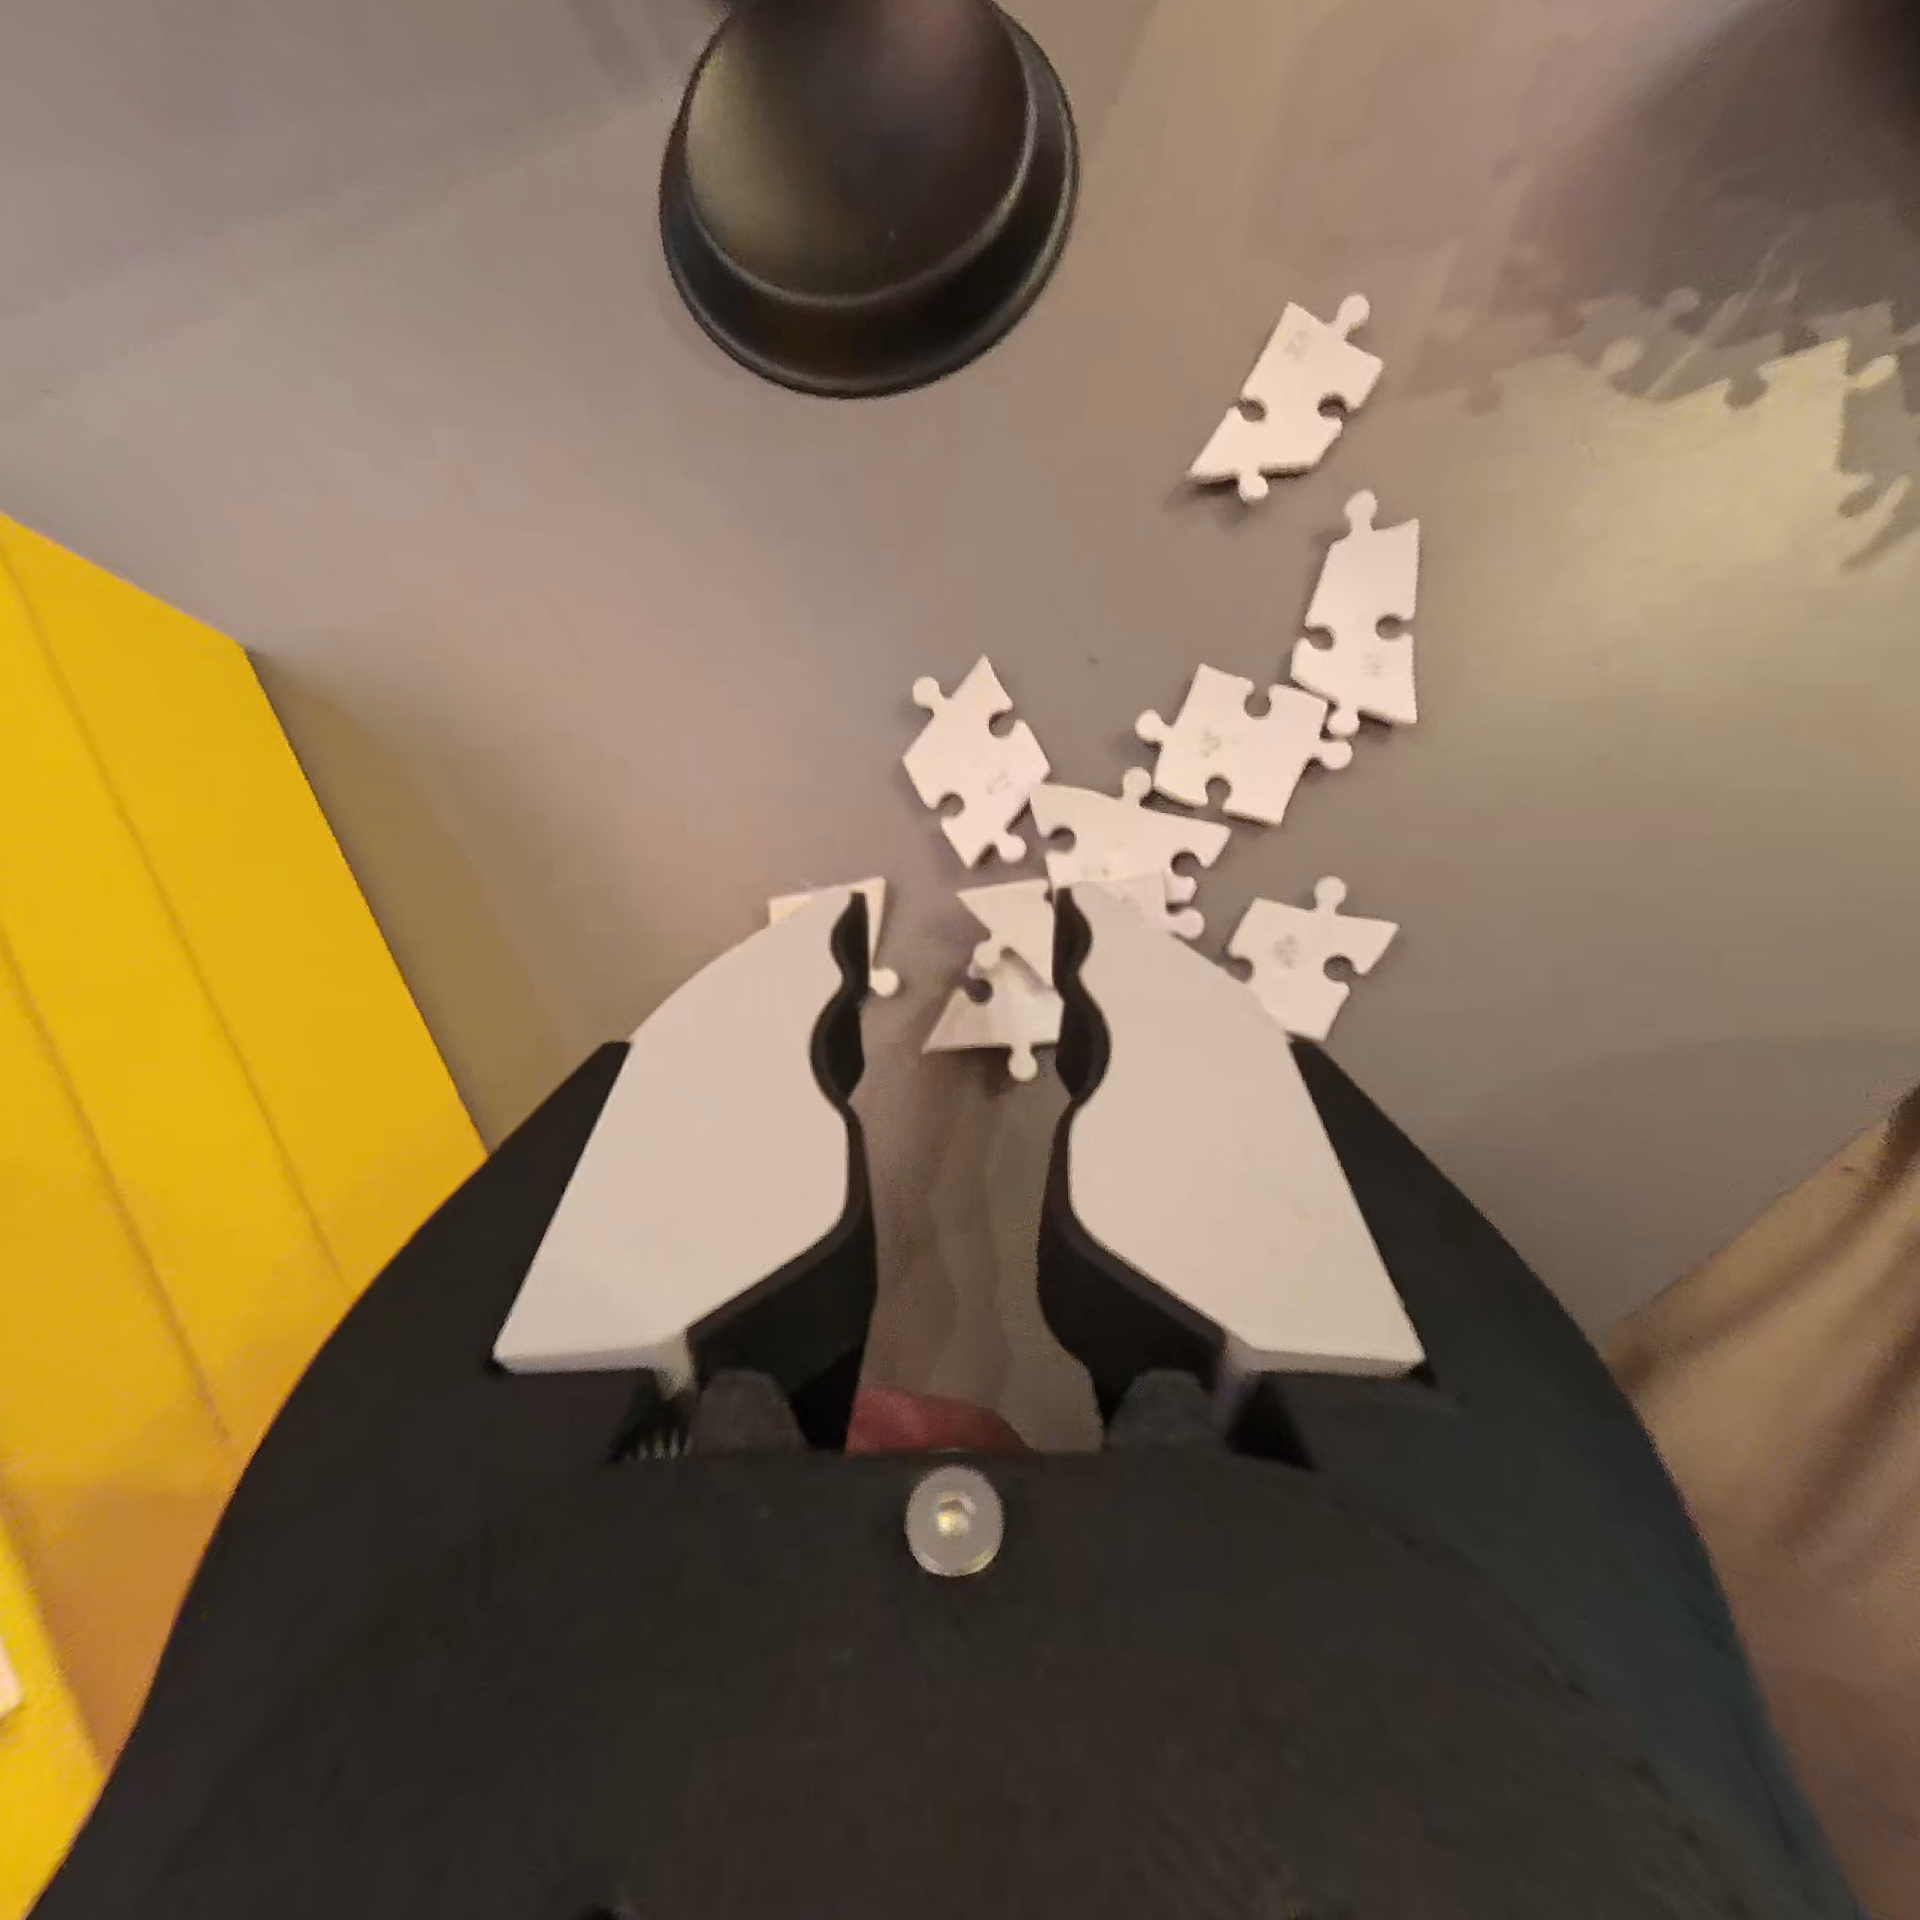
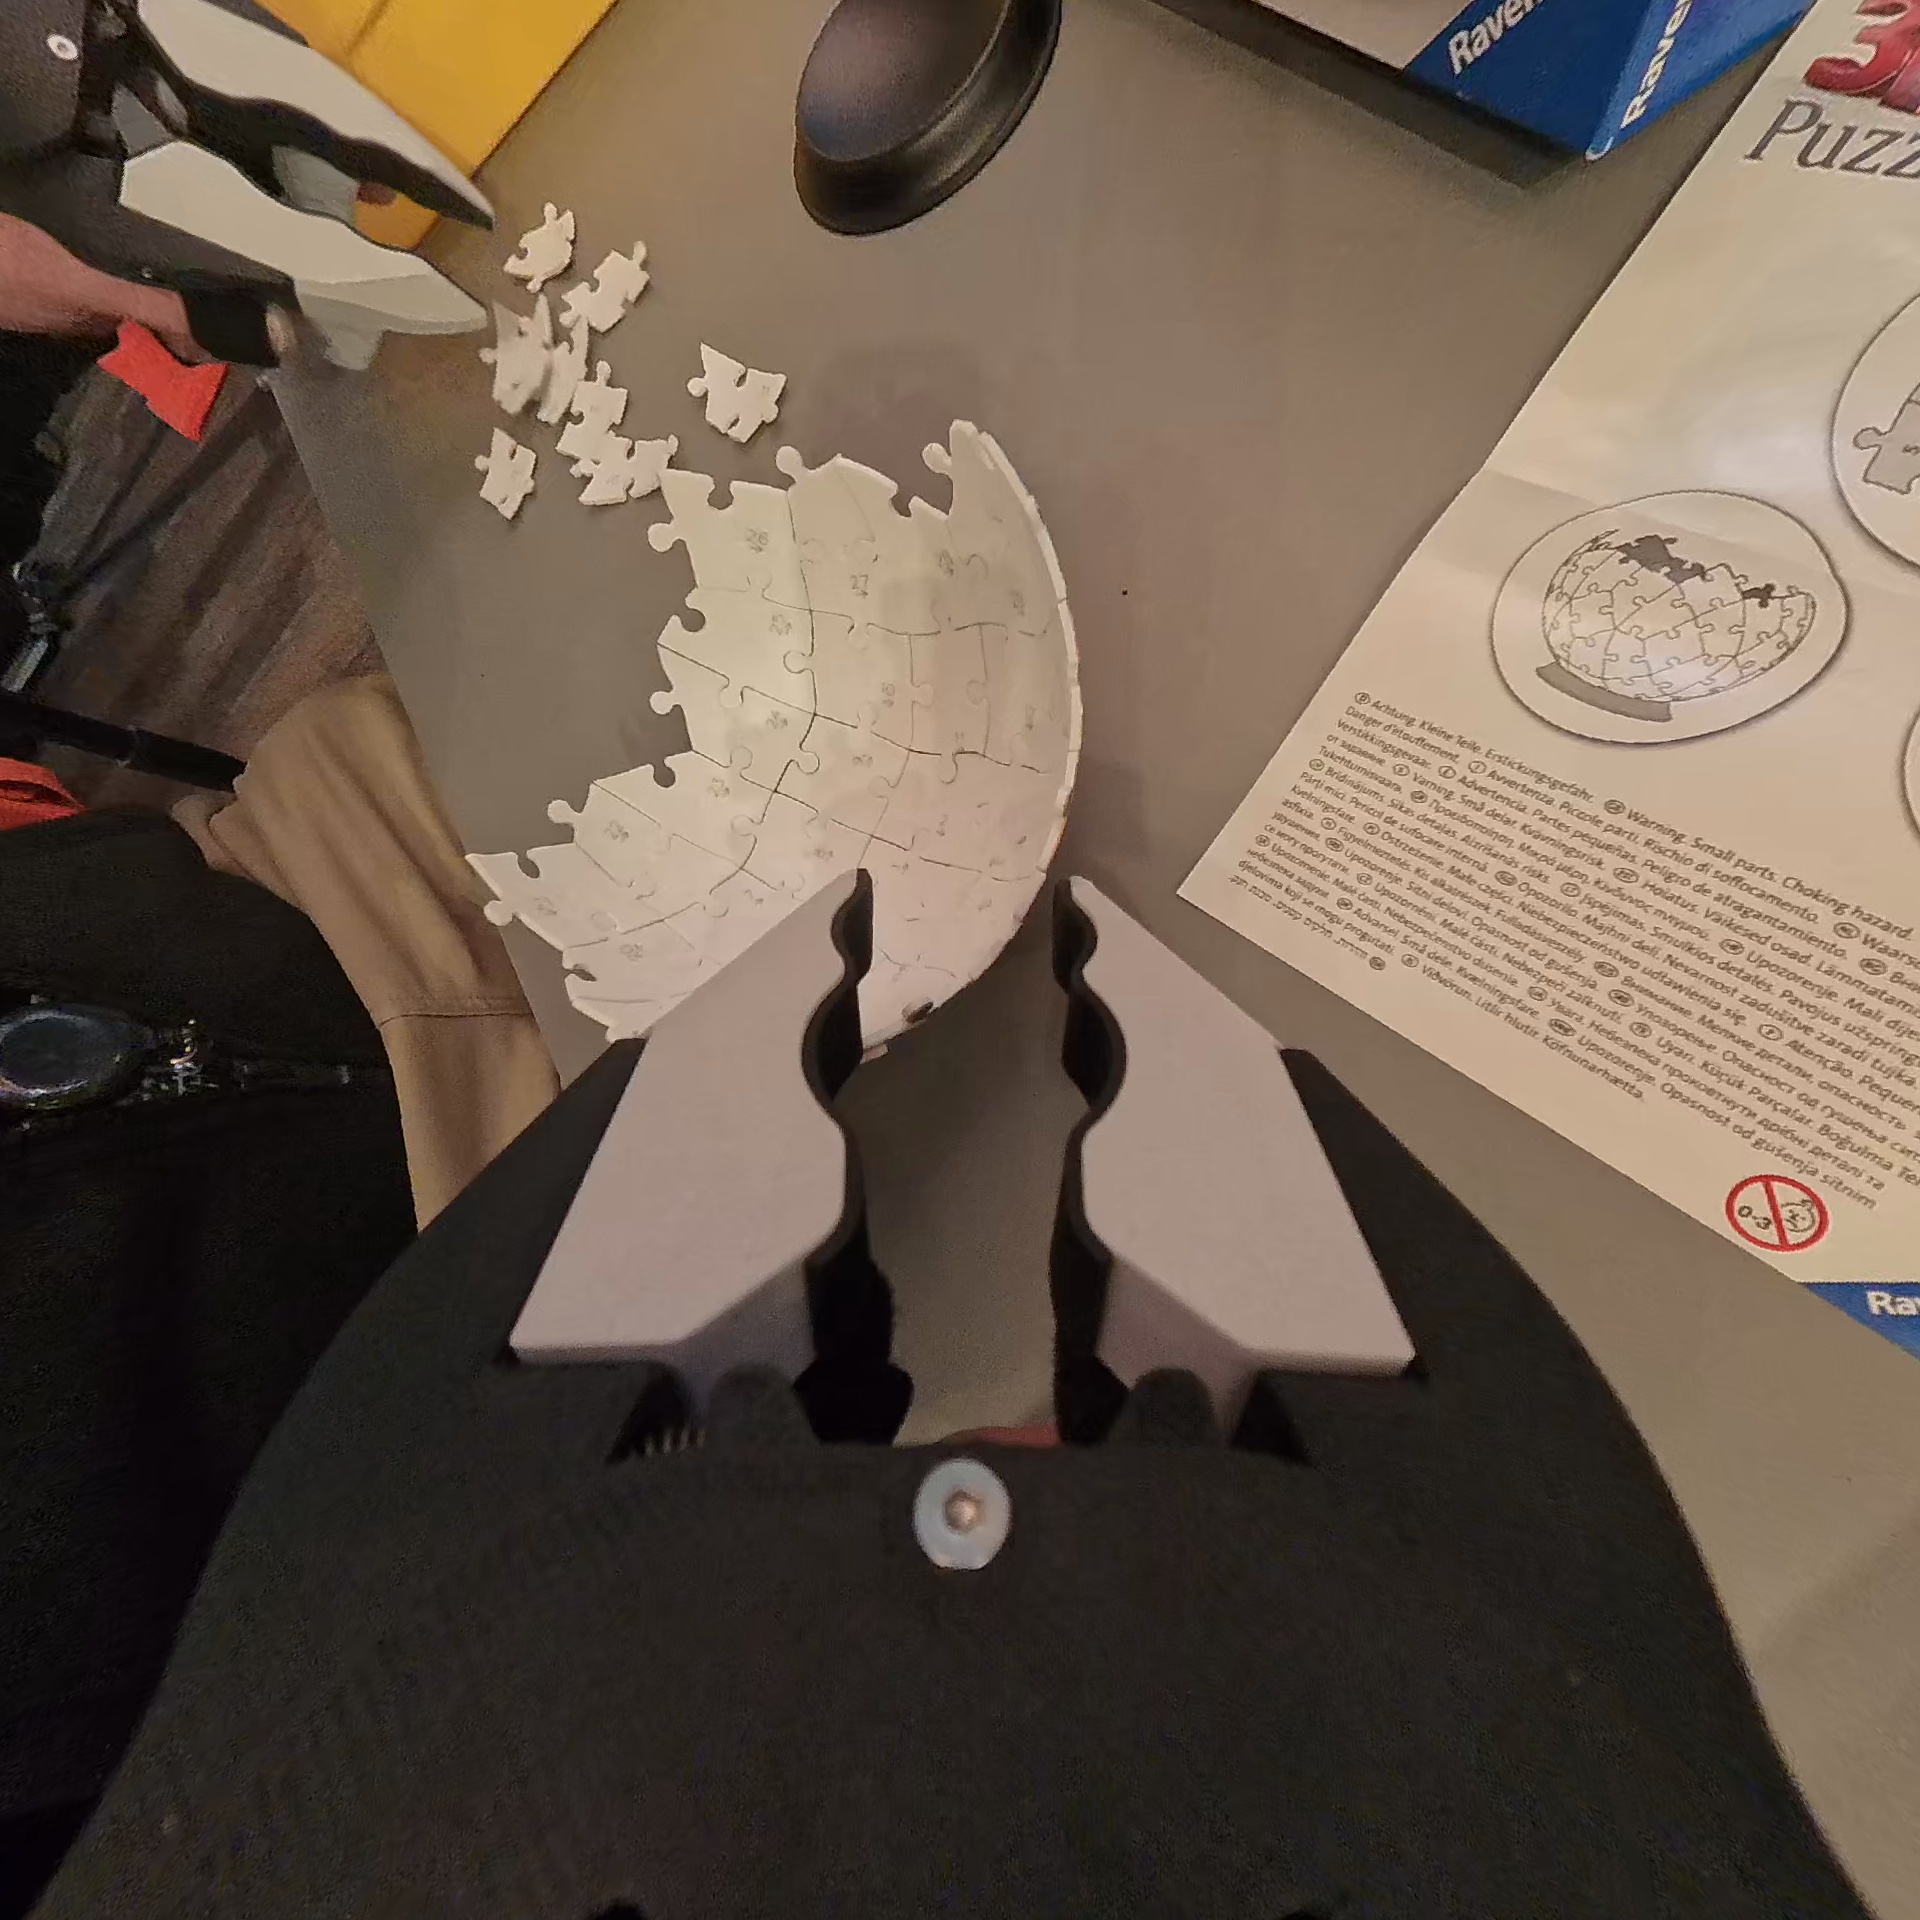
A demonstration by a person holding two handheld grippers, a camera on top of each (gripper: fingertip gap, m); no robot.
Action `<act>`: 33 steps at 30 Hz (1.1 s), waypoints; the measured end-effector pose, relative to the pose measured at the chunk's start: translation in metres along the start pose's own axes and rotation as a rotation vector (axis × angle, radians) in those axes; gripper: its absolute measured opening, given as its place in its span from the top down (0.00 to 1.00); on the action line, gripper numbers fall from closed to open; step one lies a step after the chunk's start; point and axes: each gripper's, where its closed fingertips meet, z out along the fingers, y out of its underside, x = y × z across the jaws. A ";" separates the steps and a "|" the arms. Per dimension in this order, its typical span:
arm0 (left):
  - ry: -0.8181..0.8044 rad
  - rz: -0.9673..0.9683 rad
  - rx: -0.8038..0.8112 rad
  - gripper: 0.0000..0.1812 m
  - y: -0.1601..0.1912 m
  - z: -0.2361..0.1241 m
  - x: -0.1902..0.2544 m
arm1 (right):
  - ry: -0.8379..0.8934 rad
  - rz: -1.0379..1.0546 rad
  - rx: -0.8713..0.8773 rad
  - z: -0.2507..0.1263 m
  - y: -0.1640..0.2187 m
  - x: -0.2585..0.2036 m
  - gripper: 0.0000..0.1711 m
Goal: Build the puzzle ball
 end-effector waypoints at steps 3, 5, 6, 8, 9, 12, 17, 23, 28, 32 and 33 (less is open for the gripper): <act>0.017 0.007 -0.020 0.82 -0.009 0.012 0.000 | 0.001 -0.001 0.004 -0.001 -0.001 0.000 0.81; 0.010 0.026 -0.072 0.81 -0.008 0.026 -0.002 | -0.001 -0.005 0.005 -0.002 -0.002 -0.002 0.81; 0.005 0.032 -0.083 0.79 -0.010 0.032 -0.003 | -0.001 -0.007 0.006 -0.002 -0.002 -0.002 0.81; 0.014 0.012 -0.092 0.80 -0.014 0.037 -0.003 | 0.000 -0.010 0.011 -0.003 -0.003 -0.003 0.81; 0.005 0.017 -0.095 0.80 -0.015 0.037 -0.004 | 0.001 -0.010 0.013 -0.004 -0.003 -0.003 0.81; 0.016 0.033 -0.084 0.85 -0.018 0.039 0.000 | 0.002 -0.008 0.020 -0.006 -0.004 -0.002 0.81; 0.043 0.008 -0.069 0.81 -0.024 0.039 -0.001 | -0.003 -0.009 0.026 -0.008 -0.005 -0.003 0.81; 0.122 -0.036 -0.087 0.82 -0.025 0.047 -0.002 | -0.002 -0.011 0.042 -0.013 -0.008 -0.004 0.81; 0.092 -0.006 -0.067 0.85 -0.026 0.048 0.000 | 0.000 -0.010 0.051 -0.015 -0.010 -0.003 0.81; 0.068 0.020 -0.028 0.85 -0.027 0.048 0.002 | 0.002 -0.012 0.058 -0.017 -0.012 -0.003 0.81; 0.066 0.012 -0.020 0.85 -0.028 0.048 0.003 | 0.004 -0.013 0.061 -0.017 -0.012 -0.004 0.81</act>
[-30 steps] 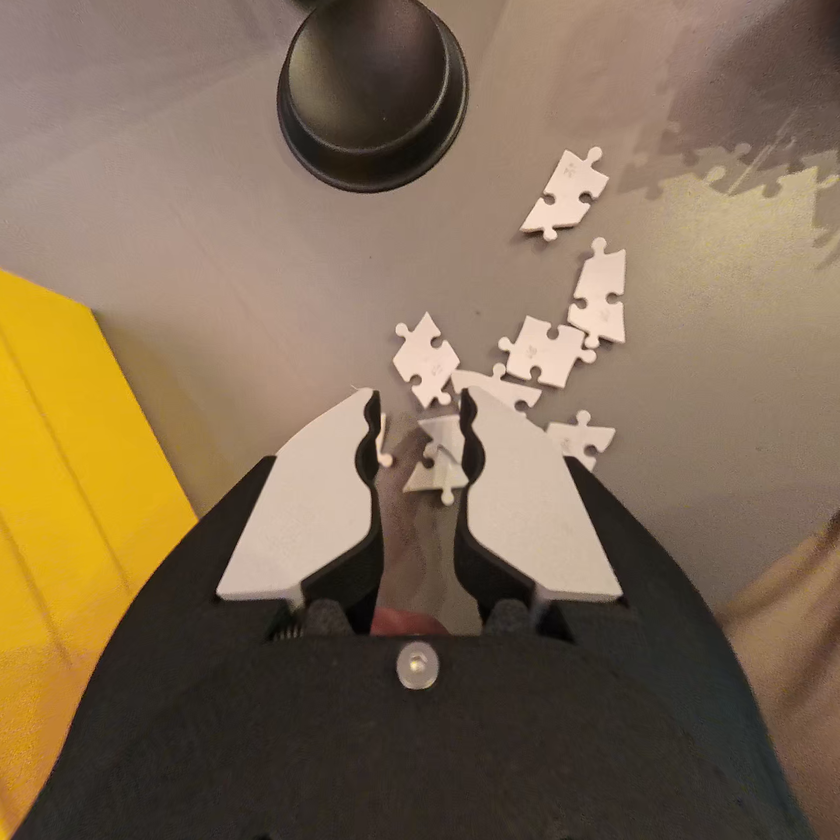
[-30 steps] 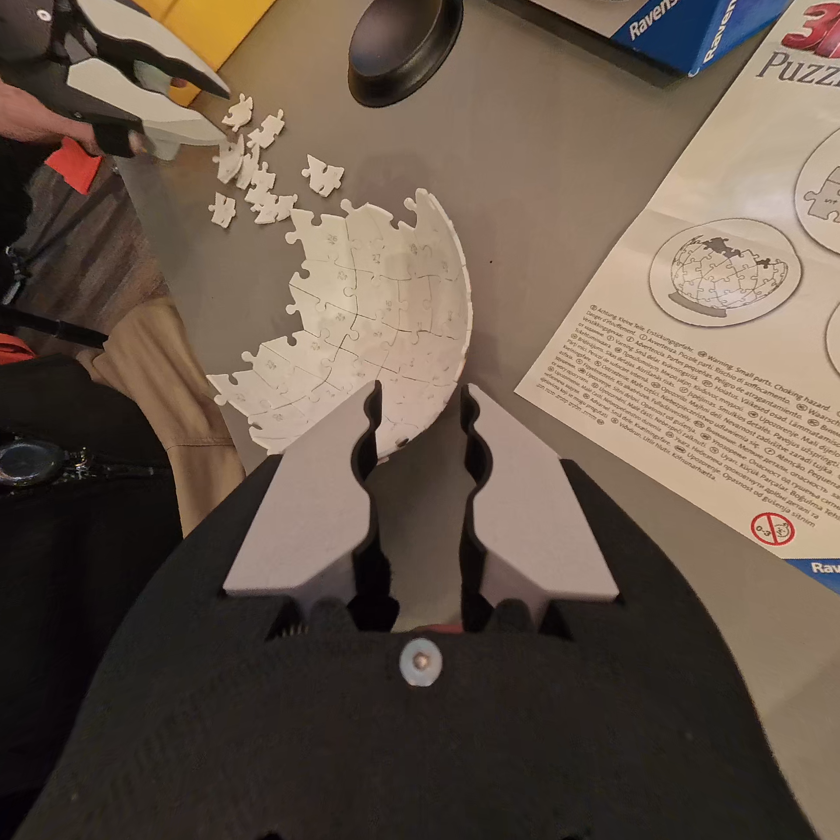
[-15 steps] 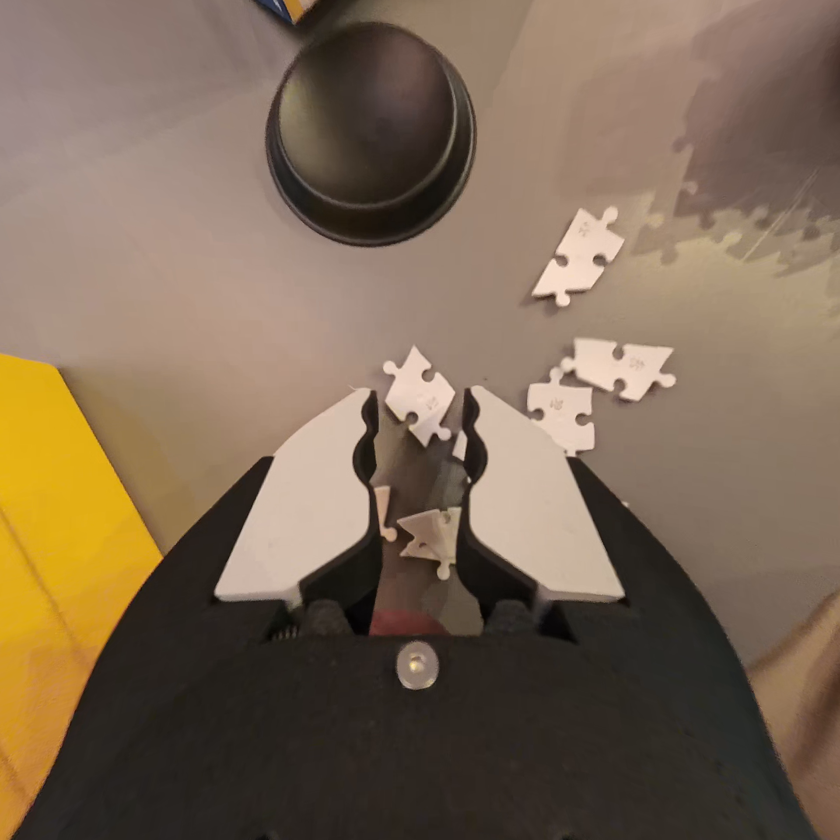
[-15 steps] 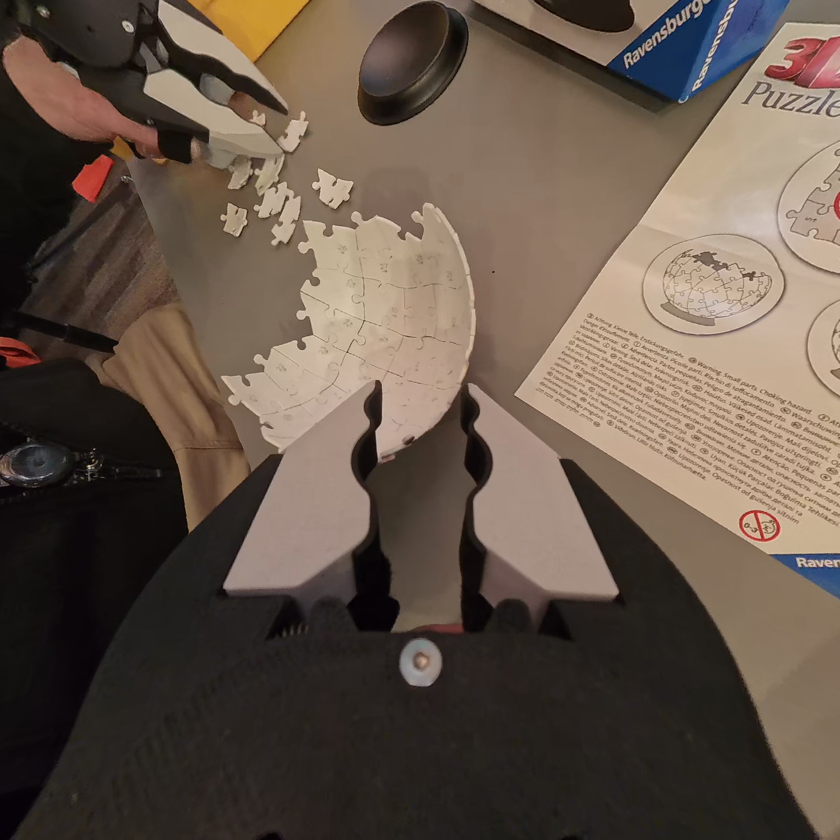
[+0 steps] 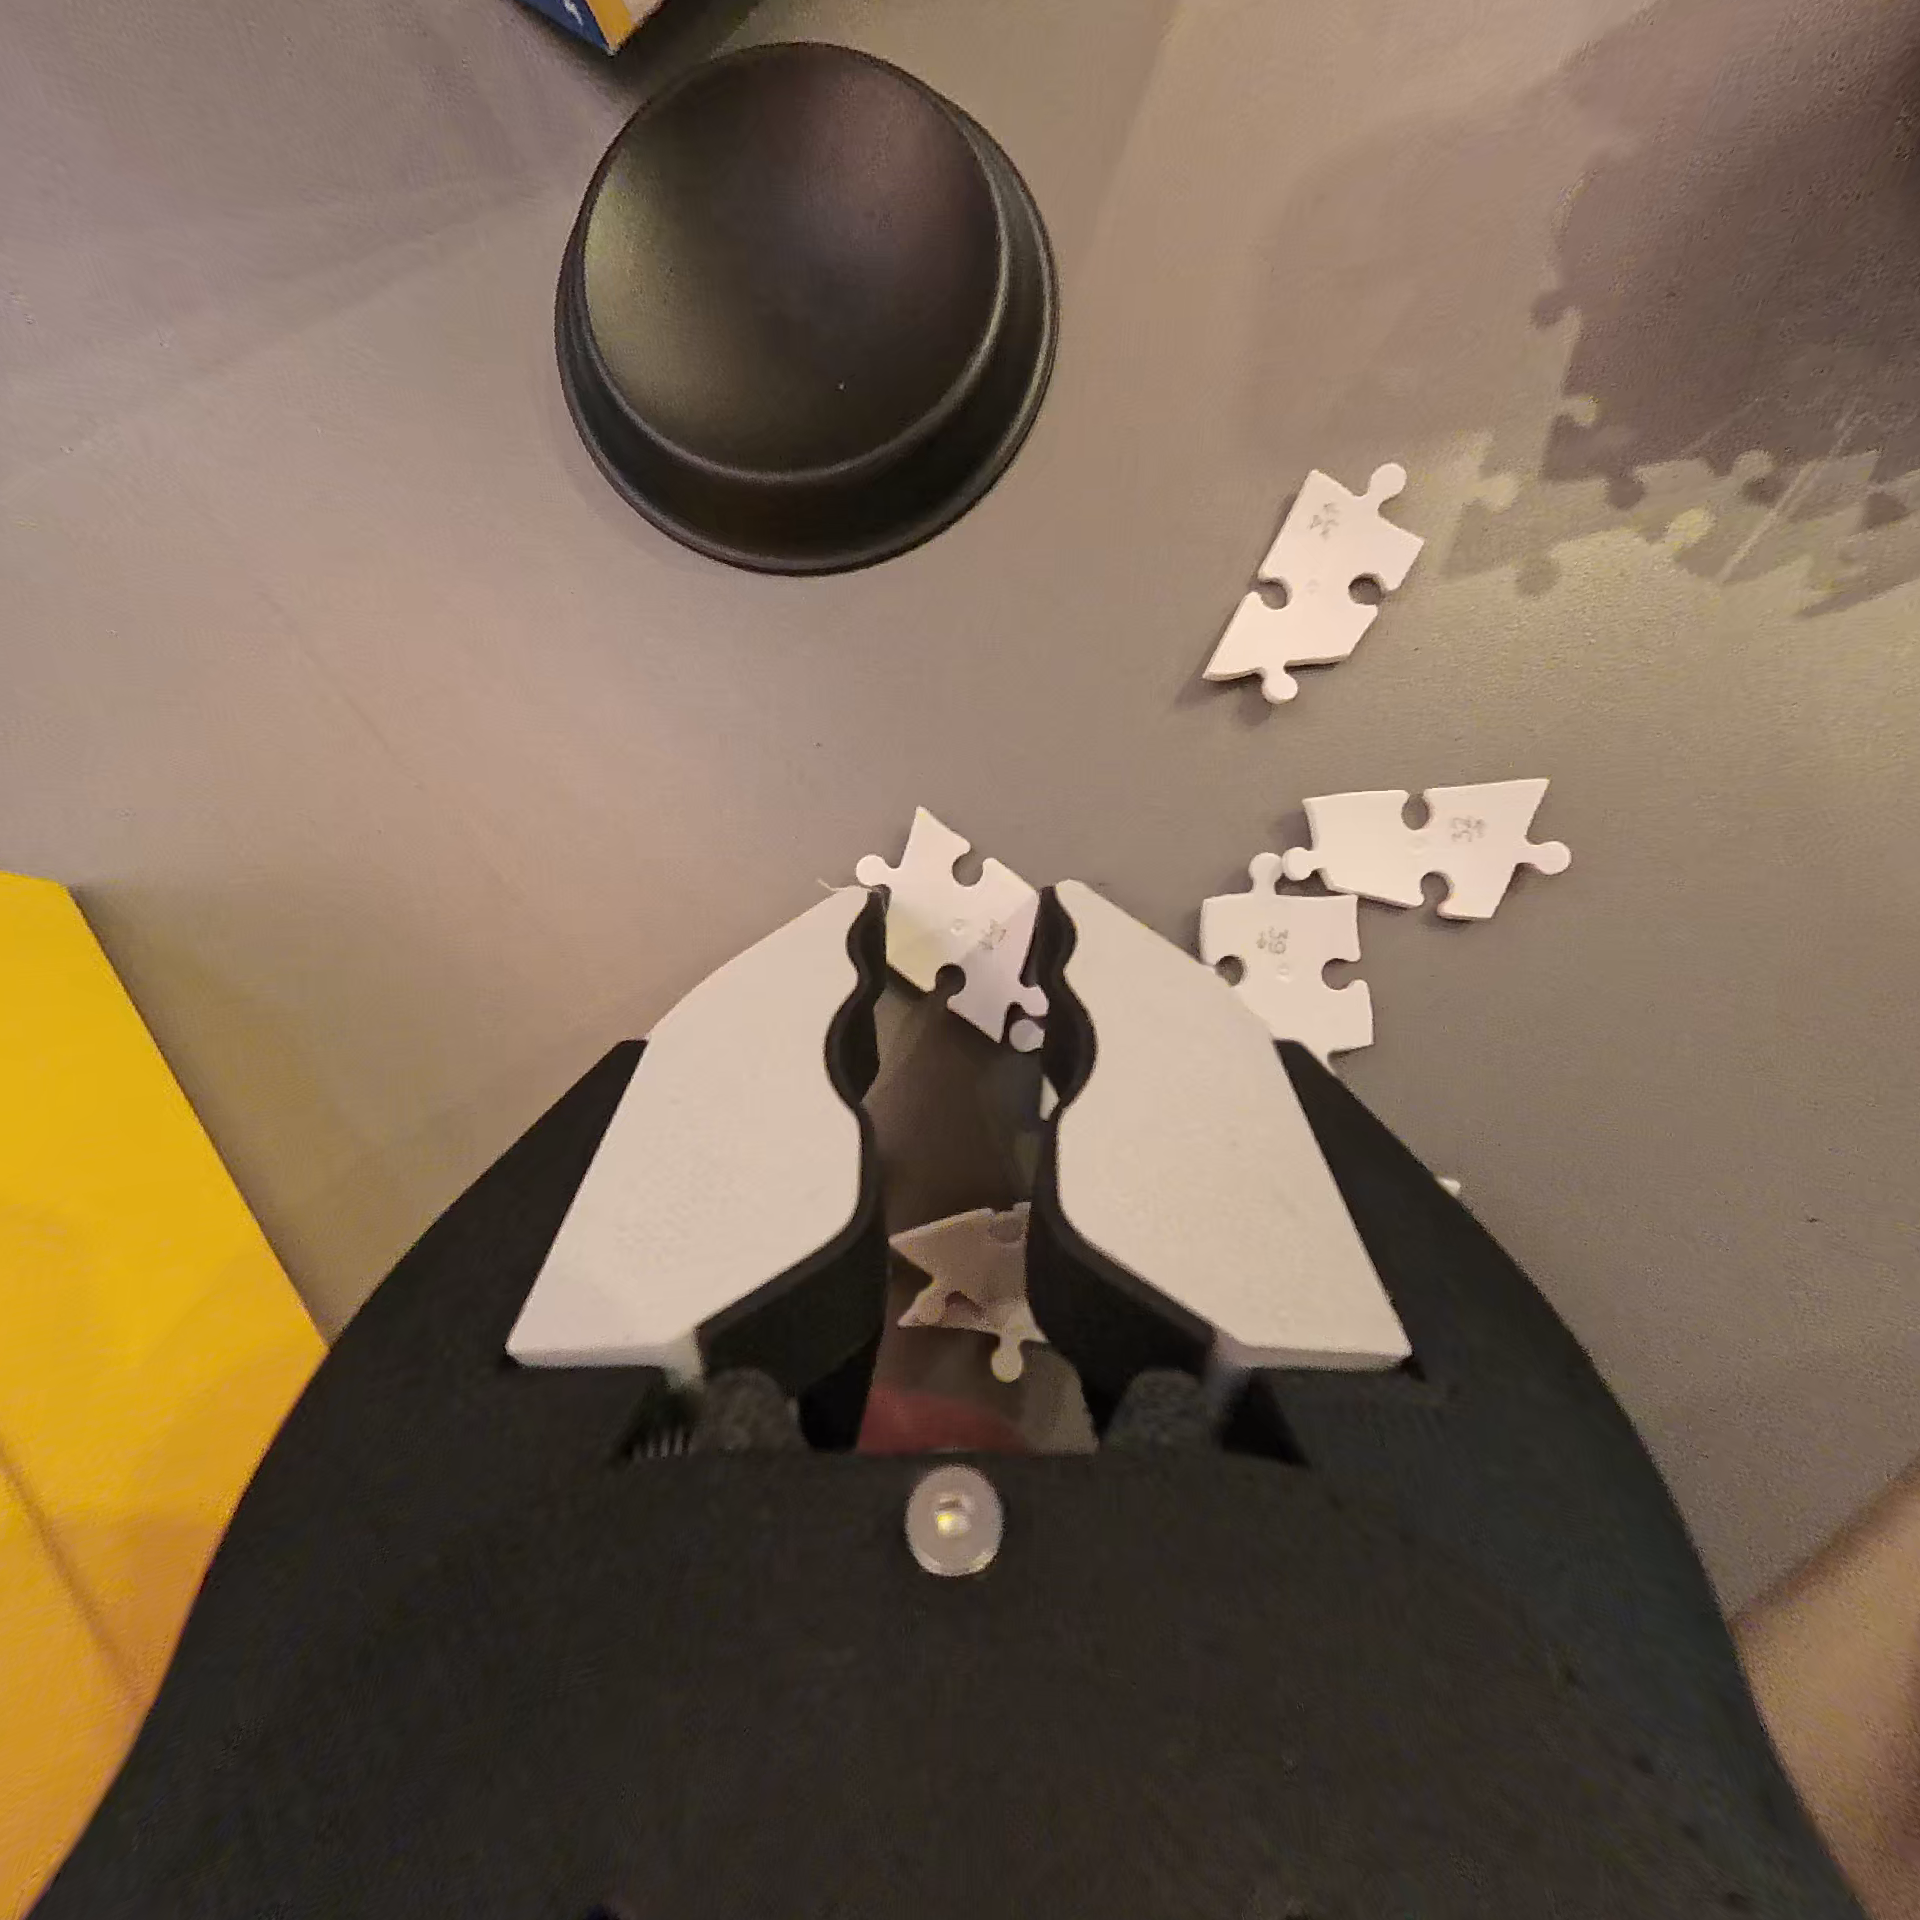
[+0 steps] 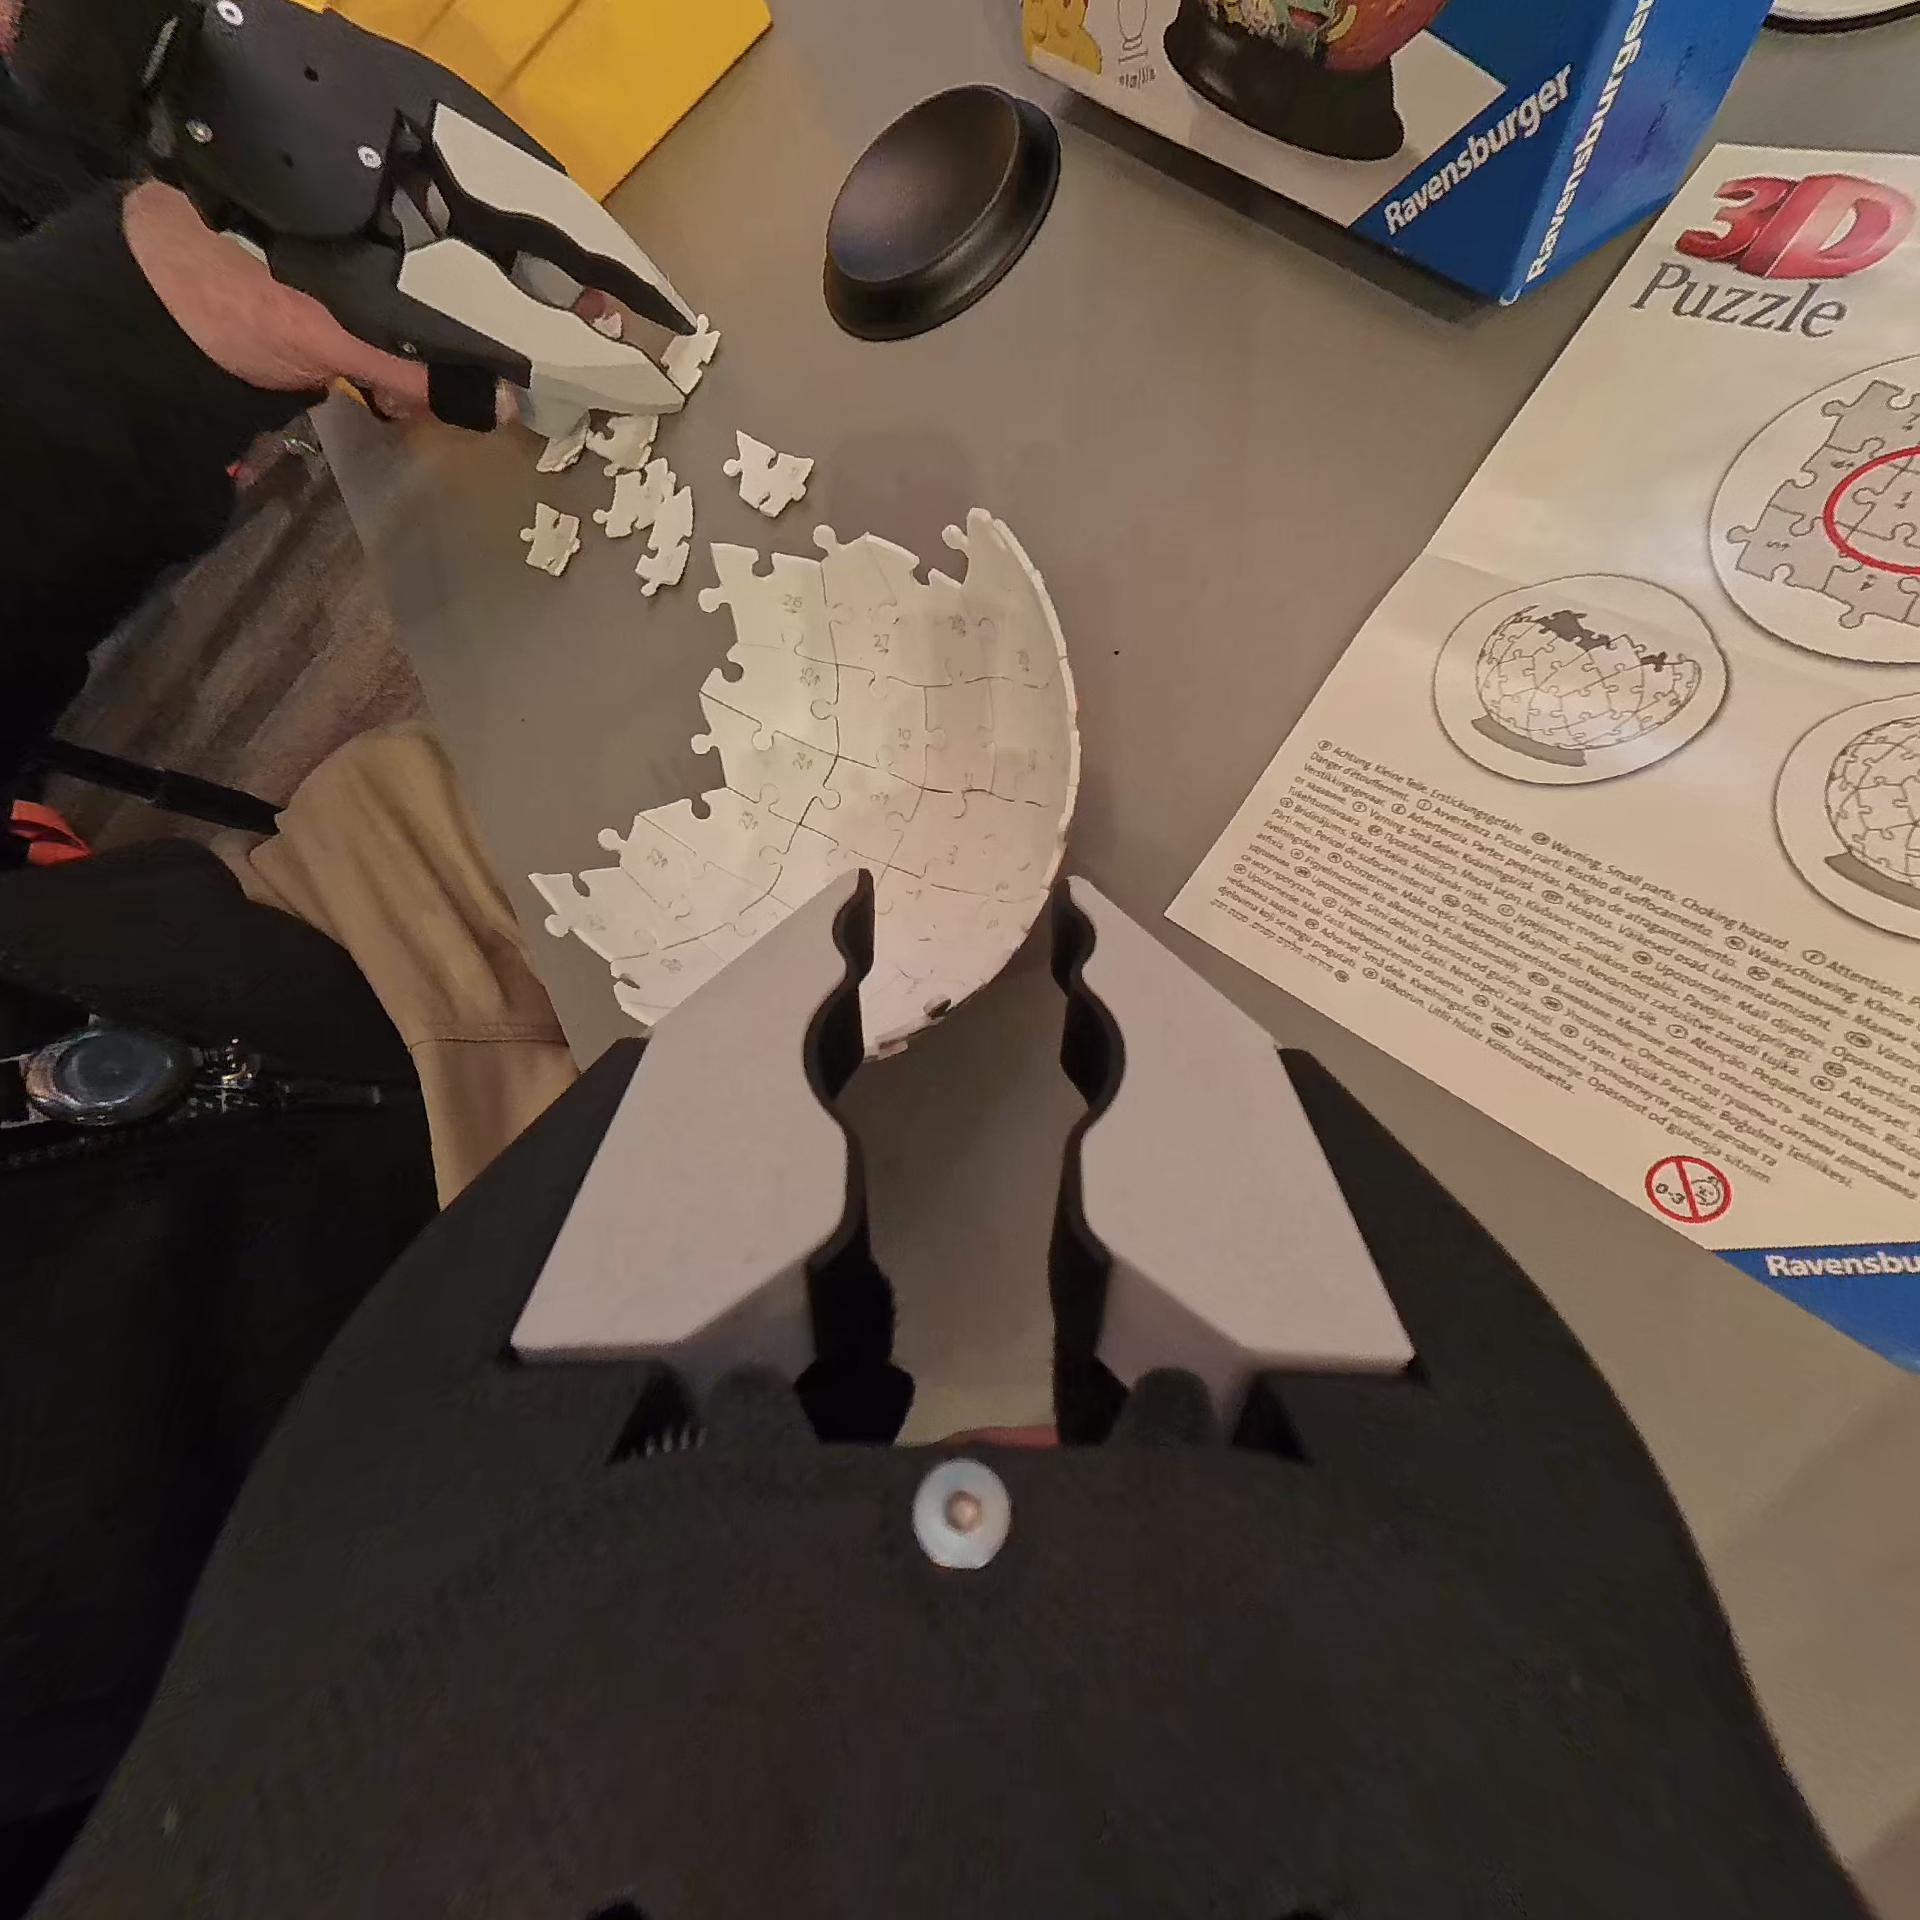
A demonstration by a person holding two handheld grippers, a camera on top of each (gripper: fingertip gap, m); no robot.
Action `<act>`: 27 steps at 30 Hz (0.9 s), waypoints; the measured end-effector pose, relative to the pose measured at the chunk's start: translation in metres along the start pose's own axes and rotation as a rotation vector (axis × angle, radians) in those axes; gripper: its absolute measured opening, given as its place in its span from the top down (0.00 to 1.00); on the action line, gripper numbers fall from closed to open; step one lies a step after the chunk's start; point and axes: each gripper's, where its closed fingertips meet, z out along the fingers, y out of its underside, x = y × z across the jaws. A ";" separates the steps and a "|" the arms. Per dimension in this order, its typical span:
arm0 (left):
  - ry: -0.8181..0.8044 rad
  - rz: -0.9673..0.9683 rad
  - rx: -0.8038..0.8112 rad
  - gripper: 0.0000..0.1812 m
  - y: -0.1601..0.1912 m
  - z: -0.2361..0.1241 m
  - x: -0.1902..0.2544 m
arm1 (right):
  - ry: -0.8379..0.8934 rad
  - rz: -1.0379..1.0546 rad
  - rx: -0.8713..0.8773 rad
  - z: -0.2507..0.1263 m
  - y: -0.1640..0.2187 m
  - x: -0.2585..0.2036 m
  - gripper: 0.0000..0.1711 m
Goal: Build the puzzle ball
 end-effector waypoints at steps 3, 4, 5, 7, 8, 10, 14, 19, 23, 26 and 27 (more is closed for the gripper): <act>0.004 -0.012 0.055 0.85 -0.008 -0.004 0.001 | 0.010 -0.006 0.013 -0.003 -0.003 0.001 0.81; -0.002 -0.023 0.078 0.85 -0.012 -0.007 -0.001 | 0.019 -0.010 0.020 -0.005 -0.005 0.001 0.81; -0.008 -0.031 0.104 0.85 -0.018 -0.012 -0.003 | 0.033 -0.017 0.031 -0.007 -0.008 0.002 0.81; -0.011 -0.021 0.179 0.85 -0.035 -0.023 0.000 | 0.063 -0.035 0.051 -0.015 -0.014 0.004 0.81; -0.013 -0.026 0.214 0.85 -0.044 -0.029 0.002 | 0.080 -0.048 0.066 -0.019 -0.019 0.004 0.81; -0.017 0.009 0.290 0.85 -0.066 -0.041 0.013 | 0.110 -0.078 0.109 -0.028 -0.031 0.000 0.81; 0.006 0.096 0.471 0.85 -0.120 -0.065 0.057 | 0.072 -0.143 0.210 -0.034 -0.060 -0.033 0.82; -0.018 0.279 0.618 0.85 -0.173 -0.073 0.124 | -0.032 -0.132 0.261 -0.010 -0.075 -0.073 0.82; -0.110 0.419 0.662 0.85 -0.194 -0.067 0.154 | -0.122 -0.050 0.332 0.002 -0.084 -0.086 0.82; -0.141 0.453 0.695 0.85 -0.203 -0.070 0.156 | -0.160 0.003 0.373 -0.004 -0.086 -0.082 0.84; -0.124 0.446 0.706 0.85 -0.205 -0.071 0.158 | -0.191 0.024 0.392 -0.008 -0.088 -0.083 0.84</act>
